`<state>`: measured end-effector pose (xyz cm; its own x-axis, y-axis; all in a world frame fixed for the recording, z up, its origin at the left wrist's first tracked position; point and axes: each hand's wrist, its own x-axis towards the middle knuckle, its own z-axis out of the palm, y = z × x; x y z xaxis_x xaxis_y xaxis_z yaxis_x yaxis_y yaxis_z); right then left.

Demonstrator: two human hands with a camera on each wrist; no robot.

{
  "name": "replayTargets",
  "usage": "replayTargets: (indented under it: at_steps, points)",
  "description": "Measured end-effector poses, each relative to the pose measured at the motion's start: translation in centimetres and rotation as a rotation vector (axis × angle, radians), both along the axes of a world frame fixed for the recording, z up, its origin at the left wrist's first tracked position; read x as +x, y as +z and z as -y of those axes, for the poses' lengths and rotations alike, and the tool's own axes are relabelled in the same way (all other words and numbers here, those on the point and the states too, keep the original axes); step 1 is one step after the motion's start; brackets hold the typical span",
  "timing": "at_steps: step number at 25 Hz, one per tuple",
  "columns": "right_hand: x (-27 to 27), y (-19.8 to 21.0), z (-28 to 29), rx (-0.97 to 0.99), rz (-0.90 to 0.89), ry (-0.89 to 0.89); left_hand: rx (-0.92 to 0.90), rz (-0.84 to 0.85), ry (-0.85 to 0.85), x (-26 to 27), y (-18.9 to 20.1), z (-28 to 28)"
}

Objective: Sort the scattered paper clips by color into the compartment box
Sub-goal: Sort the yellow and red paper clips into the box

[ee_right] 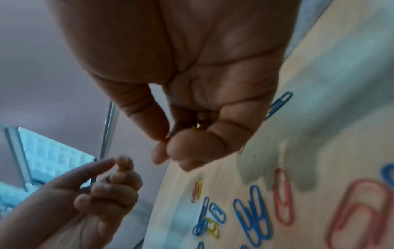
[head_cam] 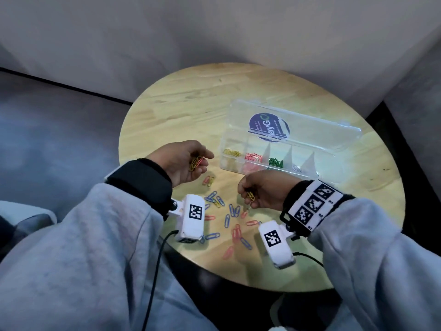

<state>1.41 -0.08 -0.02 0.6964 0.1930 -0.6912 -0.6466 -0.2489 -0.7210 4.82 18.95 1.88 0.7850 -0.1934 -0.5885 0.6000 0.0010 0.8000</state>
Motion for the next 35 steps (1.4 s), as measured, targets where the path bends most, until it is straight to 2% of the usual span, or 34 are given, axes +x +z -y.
replayTargets:
  at_steps: [2, 5, 7, 11, 15, 17, 21, 25, 31, 35]
  points:
    - [0.3, 0.1, -1.2, -0.109, 0.068, 0.118, 0.187, 0.026, -0.07, 0.5, -0.6, 0.1]
    - [0.5, -0.2, -2.4, -0.555, 0.309, 0.519, 0.773, 0.192, -0.445, 0.8, -2.3, 0.3]
    - [0.4, -0.3, -3.2, -0.692, 0.384, 0.618, 0.925, 0.234, -0.578, 0.7, -3.0, 1.0]
    - [0.3, -0.7, -4.3, -0.763, 0.391, 0.707, 0.878, 0.251, -0.582, 0.8, -3.1, 2.2]
    - [0.9, -1.2, -4.9, -0.858, 0.437, 0.764, 0.399, 0.052, -0.344, 1.2, -2.4, 2.3]
    - [1.2, -1.7, -4.8, -0.892, 0.459, 0.771, 0.263, 0.02, -0.254, 1.3, -1.7, 1.9]
    - [1.4, -2.2, -4.4, -0.885, 0.405, 0.741, 0.065, 0.007, -0.19, 1.6, -1.1, 1.1]
    - [1.1, -1.8, -2.9, -0.742, 0.298, 0.603, 0.051, 0.022, -0.234, 1.3, -1.3, 0.8]
    - [0.6, -0.4, -0.6, -0.614, 0.253, 0.401, 0.124, 0.025, -0.265, 1.0, -1.6, 1.3]
    - [0.4, -0.4, 0.0, -0.319, 0.181, 0.161, 0.135, 0.008, -0.29, 0.8, -1.3, 1.7]
